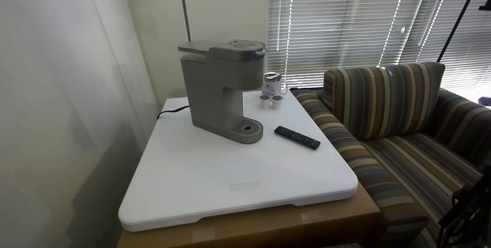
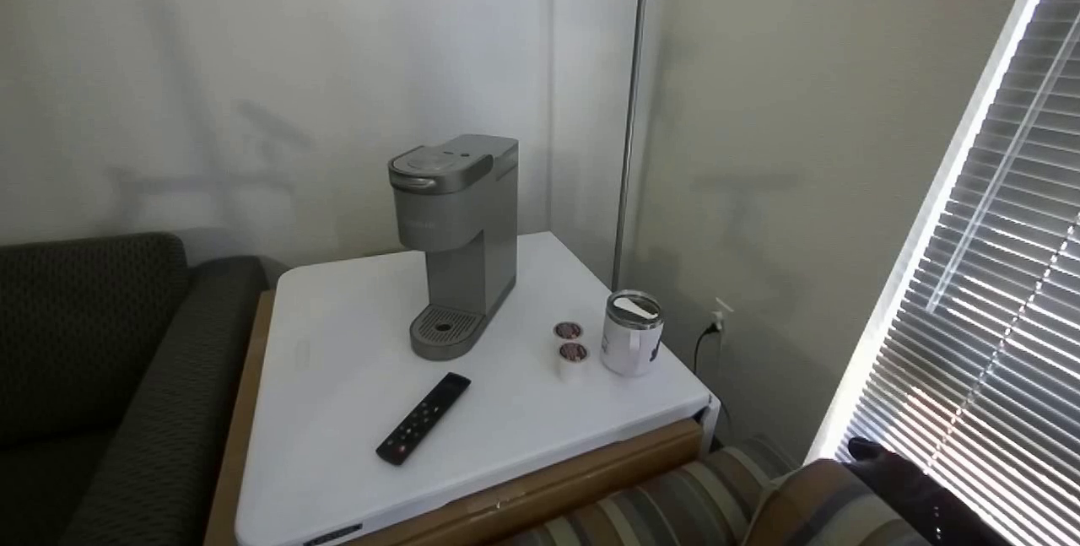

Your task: Open the coffee machine chamber

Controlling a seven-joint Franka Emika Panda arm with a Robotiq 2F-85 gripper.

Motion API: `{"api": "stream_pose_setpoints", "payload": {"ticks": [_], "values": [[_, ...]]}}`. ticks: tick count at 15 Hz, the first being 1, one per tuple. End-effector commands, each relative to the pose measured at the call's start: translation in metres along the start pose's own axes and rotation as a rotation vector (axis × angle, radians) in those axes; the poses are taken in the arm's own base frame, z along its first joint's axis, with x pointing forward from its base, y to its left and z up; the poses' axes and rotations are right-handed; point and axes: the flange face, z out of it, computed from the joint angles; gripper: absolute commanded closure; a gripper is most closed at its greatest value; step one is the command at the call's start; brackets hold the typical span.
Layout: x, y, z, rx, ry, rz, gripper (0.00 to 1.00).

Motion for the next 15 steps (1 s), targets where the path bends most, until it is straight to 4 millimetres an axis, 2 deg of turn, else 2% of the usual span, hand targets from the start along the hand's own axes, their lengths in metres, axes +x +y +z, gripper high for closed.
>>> {"api": "stream_pose_setpoints", "payload": {"ticks": [1,5,15], "values": [[0.013,-0.009,-0.002,-0.006,-0.045,-0.076,0.00],[0.034,-0.025,-0.003,-0.026,-0.052,-0.172,0.00],[0.098,-0.055,0.010,-0.096,-0.140,-0.424,0.00]]}}
